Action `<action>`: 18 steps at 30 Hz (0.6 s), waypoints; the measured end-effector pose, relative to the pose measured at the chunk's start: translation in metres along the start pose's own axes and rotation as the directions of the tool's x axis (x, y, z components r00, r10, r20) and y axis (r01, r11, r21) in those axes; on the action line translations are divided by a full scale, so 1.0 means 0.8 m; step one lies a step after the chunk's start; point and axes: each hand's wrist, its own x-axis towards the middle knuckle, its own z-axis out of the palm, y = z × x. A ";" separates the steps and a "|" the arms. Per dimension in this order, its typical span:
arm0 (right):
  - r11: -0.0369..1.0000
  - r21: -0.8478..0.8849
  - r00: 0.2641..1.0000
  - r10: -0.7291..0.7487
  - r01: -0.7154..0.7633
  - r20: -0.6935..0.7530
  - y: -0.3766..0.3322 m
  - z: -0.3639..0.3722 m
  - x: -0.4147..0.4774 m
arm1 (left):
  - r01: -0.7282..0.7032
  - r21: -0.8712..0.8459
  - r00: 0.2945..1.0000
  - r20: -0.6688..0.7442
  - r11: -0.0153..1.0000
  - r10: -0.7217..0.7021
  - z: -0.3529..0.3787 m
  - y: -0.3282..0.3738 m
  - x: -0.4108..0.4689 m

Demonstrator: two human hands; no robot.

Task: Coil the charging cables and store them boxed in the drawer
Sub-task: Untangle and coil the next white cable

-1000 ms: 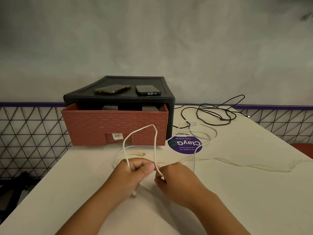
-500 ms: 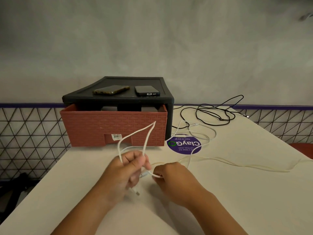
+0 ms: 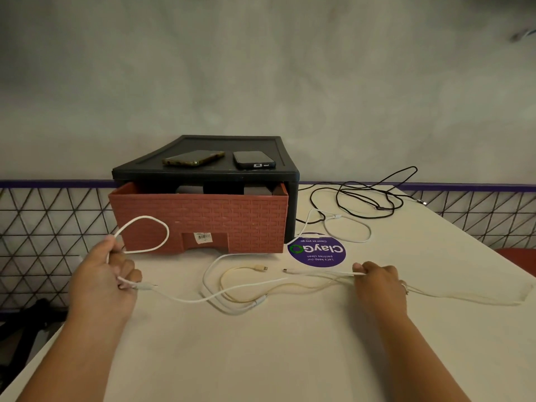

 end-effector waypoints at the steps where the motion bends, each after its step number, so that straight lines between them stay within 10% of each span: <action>1: 0.999 0.050 1.000 -0.011 0.010 0.007 0.000 0.001 0.002 | 0.000 0.010 1.000 -0.010 1.000 0.000 0.000 -0.001 0.000; 18: 0.948 0.268 0.949 -0.234 0.174 0.211 -0.015 0.015 -0.002 | 0.018 0.185 0.996 0.077 0.983 -0.033 0.020 -0.020 -0.012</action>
